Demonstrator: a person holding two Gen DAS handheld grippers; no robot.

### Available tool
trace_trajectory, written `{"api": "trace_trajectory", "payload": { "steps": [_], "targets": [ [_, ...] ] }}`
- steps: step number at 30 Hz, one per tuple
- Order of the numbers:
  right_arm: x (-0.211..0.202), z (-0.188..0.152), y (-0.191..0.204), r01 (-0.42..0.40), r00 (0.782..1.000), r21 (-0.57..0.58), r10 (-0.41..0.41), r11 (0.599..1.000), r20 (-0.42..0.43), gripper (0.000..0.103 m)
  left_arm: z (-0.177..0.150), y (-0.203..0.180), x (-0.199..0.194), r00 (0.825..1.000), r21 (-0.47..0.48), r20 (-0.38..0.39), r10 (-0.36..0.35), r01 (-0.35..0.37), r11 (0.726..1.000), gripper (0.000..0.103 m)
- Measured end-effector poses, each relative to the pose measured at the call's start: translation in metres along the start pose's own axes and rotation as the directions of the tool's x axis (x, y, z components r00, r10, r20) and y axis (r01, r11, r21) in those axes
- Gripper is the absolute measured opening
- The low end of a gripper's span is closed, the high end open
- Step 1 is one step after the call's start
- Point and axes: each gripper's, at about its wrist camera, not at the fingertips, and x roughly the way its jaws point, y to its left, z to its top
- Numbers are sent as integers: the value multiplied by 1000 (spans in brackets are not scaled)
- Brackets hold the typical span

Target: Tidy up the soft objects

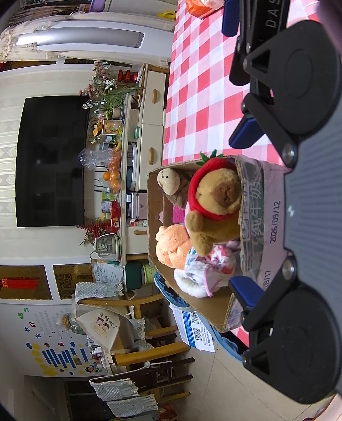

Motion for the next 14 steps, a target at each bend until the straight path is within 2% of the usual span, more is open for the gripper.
{"api": "trace_trajectory", "payload": {
  "steps": [14],
  "targets": [
    [0,-4,-20,-12,1000,46,11,999,8,103,-1,-10,5,1000,7,-3,-8,8,1000,102]
  ]
}}
